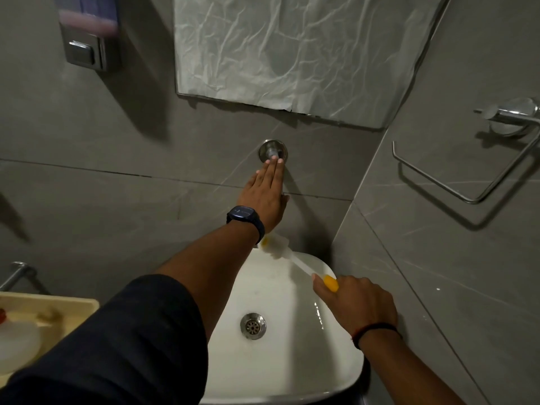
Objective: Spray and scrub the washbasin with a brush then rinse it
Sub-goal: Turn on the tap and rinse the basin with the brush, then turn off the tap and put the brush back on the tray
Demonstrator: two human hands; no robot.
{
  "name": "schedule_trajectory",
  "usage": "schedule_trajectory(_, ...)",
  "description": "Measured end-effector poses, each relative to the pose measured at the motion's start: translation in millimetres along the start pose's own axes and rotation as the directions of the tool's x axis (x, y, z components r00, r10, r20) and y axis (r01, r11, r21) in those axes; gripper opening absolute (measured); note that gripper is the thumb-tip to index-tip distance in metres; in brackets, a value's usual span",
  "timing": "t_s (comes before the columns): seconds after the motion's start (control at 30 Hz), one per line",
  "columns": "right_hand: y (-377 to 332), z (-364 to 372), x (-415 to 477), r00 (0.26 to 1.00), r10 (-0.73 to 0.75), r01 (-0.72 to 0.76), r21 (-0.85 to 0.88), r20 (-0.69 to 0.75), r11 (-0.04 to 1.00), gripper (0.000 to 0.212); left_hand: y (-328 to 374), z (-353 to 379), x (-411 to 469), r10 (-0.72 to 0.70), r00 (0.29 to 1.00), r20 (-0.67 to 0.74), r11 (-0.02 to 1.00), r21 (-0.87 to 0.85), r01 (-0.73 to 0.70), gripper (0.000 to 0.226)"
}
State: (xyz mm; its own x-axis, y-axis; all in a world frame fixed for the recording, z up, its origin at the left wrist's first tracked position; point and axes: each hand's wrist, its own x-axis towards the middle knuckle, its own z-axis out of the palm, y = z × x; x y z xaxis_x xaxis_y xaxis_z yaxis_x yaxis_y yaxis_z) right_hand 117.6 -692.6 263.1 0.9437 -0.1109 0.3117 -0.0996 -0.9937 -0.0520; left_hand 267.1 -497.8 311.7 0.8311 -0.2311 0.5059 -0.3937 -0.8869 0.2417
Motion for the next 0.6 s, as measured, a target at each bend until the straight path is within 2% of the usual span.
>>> schedule_trajectory(0.33,9.5,3.9,-6.9,0.999,0.024,-0.024,-0.018,0.02,1.0,0.066,7.6,-2.5,-3.0,-0.046,0.999,-0.011,0.999,0.023,0.046,0.071)
schedule_trajectory(0.5,1.5,12.6,-15.7,0.978,0.169,-0.197,0.264,0.124,0.944,0.068,2.6,-10.0,-23.2,-0.019,0.999,0.026,1.0,0.019,0.019,0.082)
schedule_trajectory(0.6,-30.6,19.1,-18.5,0.955,0.124,-0.225,0.385,0.27,0.895,0.073,-15.3,-21.4,-61.7,-0.109,0.994,-0.031,0.992,-0.068,0.107,0.075)
